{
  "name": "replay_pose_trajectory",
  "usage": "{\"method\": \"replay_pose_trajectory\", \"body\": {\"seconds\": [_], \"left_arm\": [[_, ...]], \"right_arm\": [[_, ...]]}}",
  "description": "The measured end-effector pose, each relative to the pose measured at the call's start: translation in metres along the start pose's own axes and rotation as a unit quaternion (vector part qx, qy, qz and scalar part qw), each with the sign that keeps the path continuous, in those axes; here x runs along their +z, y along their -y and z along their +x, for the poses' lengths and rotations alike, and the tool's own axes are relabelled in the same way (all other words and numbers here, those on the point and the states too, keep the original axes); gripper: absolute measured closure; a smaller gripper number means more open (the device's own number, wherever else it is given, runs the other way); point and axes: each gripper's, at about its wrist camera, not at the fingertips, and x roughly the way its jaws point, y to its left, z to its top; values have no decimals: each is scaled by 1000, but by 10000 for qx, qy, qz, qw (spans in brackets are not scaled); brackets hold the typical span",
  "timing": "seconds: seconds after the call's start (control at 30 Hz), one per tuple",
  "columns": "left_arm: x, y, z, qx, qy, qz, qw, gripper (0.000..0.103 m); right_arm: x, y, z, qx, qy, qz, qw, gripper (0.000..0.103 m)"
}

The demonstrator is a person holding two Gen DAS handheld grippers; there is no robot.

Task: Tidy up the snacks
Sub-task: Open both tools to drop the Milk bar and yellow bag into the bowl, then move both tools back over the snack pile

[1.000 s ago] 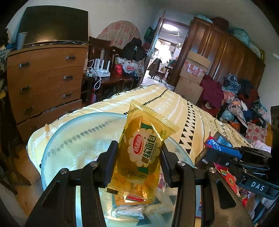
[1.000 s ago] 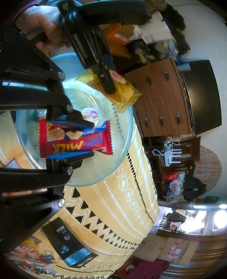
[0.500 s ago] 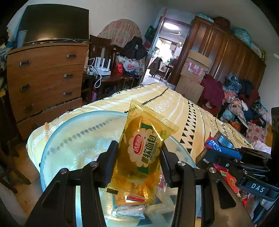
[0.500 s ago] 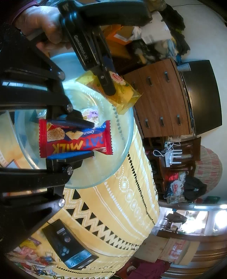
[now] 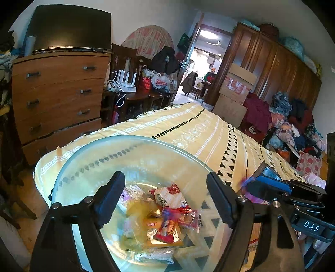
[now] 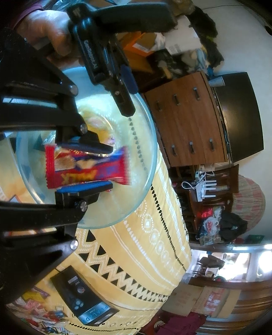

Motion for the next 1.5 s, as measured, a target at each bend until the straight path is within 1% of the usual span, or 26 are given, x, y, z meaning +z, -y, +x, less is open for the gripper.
{"method": "replay_pose_trajectory", "body": {"seconds": [0.03, 0.1, 0.17, 0.27, 0.43, 0.47, 0.53, 0.57, 0.8, 0.97, 1.03, 1.1, 1.17, 1.23, 1.3, 1.37, 1.5], "left_arm": [[-1, 0, 0, 12, -4, 6, 10000, 20], [-1, 1, -2, 33, -16, 4, 10000, 20], [-2, 4, -5, 48, -10, 9, 10000, 20], [-2, 7, -9, 47, -11, -18, 10000, 19], [0, 16, -17, 14, 35, 12, 10000, 19], [1, 18, -19, 3, 49, 23, 10000, 19], [1, 24, -25, -19, 96, 52, 9999, 12], [3, 27, -27, -29, 133, 70, 9999, 11], [8, 58, -47, -251, 290, 277, 9989, 9], [11, 95, -62, -499, 421, 539, 9964, 9], [9, 117, -73, -586, 567, 753, 9938, 9], [6, 137, -82, -687, 694, 985, 9903, 9], [1, 162, -92, -856, 859, 1265, 9845, 7], [-6, 187, -99, -1063, 1008, 1514, 9776, 6], [-13, 210, -100, -1289, 962, 1639, 9733, 6], [-25, 238, -99, -1510, 889, 1824, 9675, 6], [-48, 284, -93, -1871, 654, 2148, 9563, 6]], "right_arm": [[0, -1, 0, -2, -4, 6, 10000, 74], [-1, -3, 0, -24, 3, 9, 10000, 69], [-2, -1, -4, -34, 31, 8, 10000, 61], [-3, -1, -7, -72, 63, -3, 10000, 56], [-6, 4, -13, -127, 90, 47, 9999, 51], [-6, 5, -15, -137, 100, 54, 9998, 50], [-8, 7, -20, -161, 123, 63, 9998, 49], [-9, 9, -22, -172, 133, 69, 9997, 49], [-17, 22, -47, -275, 254, 154, 9992, 46], [-28, 33, -74, -365, 436, 254, 9981, 45], [-38, 40, -90, -419, 570, 312, 9970, 44], [-50, 48, -107, -453, 722, 411, 9955, 42], [-68, 59, -130, -535, 906, 539, 9930, 34], [-86, 69, -146, -646, 994, 671, 9907, 30], [-106, 82, -161, -794, 1022, 818, 9882, 29], [-128, 96, -173, -985, 969, 981, 9855, 26], [-179, 127, -191, -1381, 696, 1362, 9785, 23]]}}
